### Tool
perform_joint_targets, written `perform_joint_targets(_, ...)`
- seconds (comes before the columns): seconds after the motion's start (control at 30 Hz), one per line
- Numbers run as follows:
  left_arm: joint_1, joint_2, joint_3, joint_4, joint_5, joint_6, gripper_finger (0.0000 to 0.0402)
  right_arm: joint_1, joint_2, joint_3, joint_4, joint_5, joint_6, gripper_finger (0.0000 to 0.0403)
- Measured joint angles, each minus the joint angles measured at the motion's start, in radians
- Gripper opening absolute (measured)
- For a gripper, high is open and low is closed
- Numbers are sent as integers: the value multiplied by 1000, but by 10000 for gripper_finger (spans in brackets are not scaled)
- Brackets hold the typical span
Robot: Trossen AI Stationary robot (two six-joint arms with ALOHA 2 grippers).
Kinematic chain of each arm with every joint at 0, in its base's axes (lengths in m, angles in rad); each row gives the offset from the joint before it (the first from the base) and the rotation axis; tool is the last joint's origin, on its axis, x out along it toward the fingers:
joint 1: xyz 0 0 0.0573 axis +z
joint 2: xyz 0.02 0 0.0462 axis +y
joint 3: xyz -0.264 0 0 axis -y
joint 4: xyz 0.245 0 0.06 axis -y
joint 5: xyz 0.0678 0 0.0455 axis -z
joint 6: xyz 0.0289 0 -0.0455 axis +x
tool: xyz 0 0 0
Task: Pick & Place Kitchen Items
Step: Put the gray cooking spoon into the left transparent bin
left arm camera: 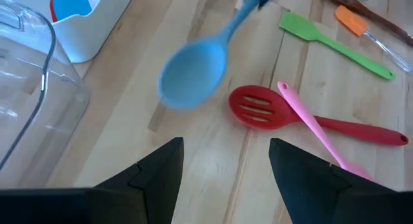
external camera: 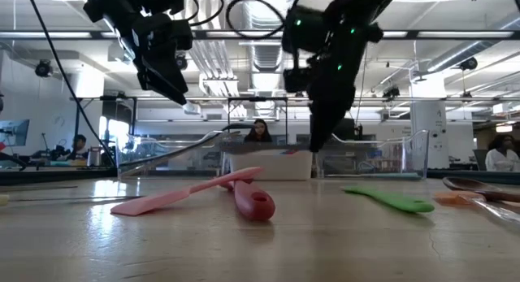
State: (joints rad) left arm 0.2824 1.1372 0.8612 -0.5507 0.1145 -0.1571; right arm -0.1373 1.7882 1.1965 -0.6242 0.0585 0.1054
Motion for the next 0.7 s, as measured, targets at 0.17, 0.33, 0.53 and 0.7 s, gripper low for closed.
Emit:
perform_joint_targets(0.17,0,-3,0,-1,0,10,234,13,-161,-22,-79,38,53,51)
perform_joint_targets(0.33,0,-5,0,2,0,11,234,37,-337,-67,-83,96,119,51)
perform_joint_targets(0.53,0,-5,0,60,-1,11,234,89,-532,-132,-75,239,199,51)
perform_joint_targets(0.7,-1,-5,0,165,-1,13,234,146,-650,-201,-7,326,248,51)
